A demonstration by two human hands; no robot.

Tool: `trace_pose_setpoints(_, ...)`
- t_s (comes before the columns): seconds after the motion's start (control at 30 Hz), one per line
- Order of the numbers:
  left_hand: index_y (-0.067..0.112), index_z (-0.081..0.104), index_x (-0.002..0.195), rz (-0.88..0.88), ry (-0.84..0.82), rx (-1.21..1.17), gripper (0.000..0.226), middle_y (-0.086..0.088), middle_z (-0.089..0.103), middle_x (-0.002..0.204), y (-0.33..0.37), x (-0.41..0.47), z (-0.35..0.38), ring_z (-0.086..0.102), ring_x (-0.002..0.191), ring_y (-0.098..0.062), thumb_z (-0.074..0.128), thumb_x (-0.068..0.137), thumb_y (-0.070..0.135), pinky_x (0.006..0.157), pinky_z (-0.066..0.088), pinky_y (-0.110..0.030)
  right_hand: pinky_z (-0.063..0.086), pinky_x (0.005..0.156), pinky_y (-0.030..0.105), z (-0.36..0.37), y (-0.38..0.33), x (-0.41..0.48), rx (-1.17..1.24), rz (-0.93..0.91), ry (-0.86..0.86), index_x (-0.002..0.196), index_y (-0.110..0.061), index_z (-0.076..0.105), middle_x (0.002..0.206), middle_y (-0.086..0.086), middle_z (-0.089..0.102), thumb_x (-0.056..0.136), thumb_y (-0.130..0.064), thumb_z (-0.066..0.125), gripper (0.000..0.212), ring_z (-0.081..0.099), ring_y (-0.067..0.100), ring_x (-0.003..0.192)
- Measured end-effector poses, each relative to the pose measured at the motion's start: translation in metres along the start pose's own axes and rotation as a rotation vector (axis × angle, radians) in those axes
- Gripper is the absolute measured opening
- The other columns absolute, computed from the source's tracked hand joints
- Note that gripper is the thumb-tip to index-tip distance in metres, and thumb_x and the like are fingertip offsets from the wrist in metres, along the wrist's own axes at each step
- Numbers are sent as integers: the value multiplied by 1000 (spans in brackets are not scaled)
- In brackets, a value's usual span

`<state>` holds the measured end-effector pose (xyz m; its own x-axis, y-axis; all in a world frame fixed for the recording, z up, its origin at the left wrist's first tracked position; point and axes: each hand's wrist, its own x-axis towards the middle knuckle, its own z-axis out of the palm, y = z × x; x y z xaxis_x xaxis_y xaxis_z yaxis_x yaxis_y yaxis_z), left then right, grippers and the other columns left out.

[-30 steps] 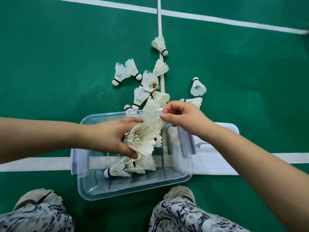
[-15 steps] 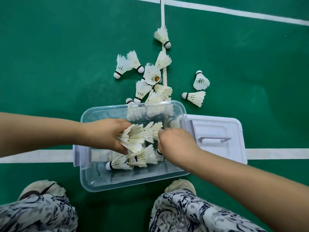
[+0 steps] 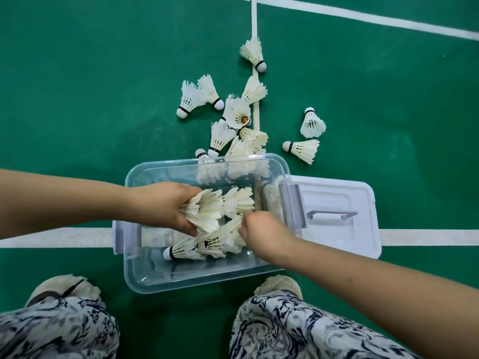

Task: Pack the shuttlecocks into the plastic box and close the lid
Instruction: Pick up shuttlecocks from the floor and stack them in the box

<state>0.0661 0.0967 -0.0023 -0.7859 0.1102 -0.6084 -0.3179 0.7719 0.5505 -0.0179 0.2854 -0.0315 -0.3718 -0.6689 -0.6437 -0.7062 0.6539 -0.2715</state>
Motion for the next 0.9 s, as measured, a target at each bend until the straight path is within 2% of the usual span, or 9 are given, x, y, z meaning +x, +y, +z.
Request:
trace_pose_setpoints(0.17, 30, 46, 102, -40, -29, -30, 40, 19, 51, 89, -2, 2, 4, 48, 84, -6, 72, 72, 36, 62, 34, -4, 53, 83, 34, 16, -1, 8, 46, 54, -150, 102, -1, 64, 105, 15, 67, 89, -2, 44, 24, 61, 30, 100)
trace_pose_setpoints(0.23, 31, 45, 98, -58, -53, -27, 39, 11, 55, 95, -1, 5, 7, 51, 87, -10, 72, 72, 37, 64, 38, -15, 53, 85, 34, 15, 1, 11, 19, 52, -184, 105, -2, 64, 107, 14, 67, 90, -3, 44, 25, 61, 29, 100)
trace_pose_setpoints(0.33, 33, 41, 96, -61, -93, -15, 39, 9, 56, 96, 2, 7, 11, 52, 89, -13, 72, 72, 37, 72, 37, -23, 50, 76, 31, 3, 2, 8, -30, 52, -218, 99, 0, 63, 100, 14, 65, 92, -6, 43, 22, 60, 29, 94)
trace_pose_setpoints(0.4, 33, 39, 95, -67, -104, -15, 39, 10, 55, 94, 4, 8, 11, 52, 90, -13, 71, 73, 37, 73, 36, -23, 47, 72, 30, -13, 2, 3, 5, 64, -179, 100, -2, 61, 99, 12, 63, 94, -14, 45, 21, 58, 26, 86)
trace_pose_setpoints(0.5, 33, 41, 96, -89, -92, -54, 40, 13, 54, 88, 5, 10, 9, 52, 88, -13, 72, 72, 38, 71, 37, -24, 45, 70, 28, -45, -2, -6, 191, 22, 10, 110, -11, 56, 101, 5, 64, 94, -30, 50, 25, 58, 19, 79)
trace_pose_setpoints(0.63, 32, 45, 97, -112, -12, -199, 39, 12, 58, 90, 14, 14, 3, 55, 86, -11, 74, 71, 36, 69, 40, -19, 48, 68, 32, -76, -15, -15, 503, -122, 269, 83, -19, 58, 77, 1, 65, 91, -38, 53, 21, 62, 18, 74)
trace_pose_setpoints(0.73, 29, 50, 105, -106, 16, -253, 40, 14, 58, 84, 26, 17, 1, 54, 78, -6, 73, 73, 35, 62, 37, -10, 40, 59, 30, -73, -22, -23, 495, -157, 264, 72, -22, 56, 62, -6, 54, 89, -42, 55, 26, 50, 11, 61)
trace_pose_setpoints(0.83, 26, 50, 104, -98, 21, -258, 39, 7, 58, 91, 33, 22, 7, 55, 88, -14, 72, 73, 34, 66, 41, -17, 40, 60, 28, -63, -19, -26, 425, -172, 283, 67, -24, 53, 62, -6, 53, 89, -34, 56, 24, 49, 10, 62)
trace_pose_setpoints(0.9, 24, 50, 105, -115, -5, -246, 40, 8, 57, 89, 33, 25, 11, 53, 85, -13, 72, 73, 35, 70, 40, -21, 35, 56, 22, -62, -13, -26, 394, -154, 297, 68, -22, 53, 61, -7, 50, 90, -30, 54, 23, 47, 9, 61)
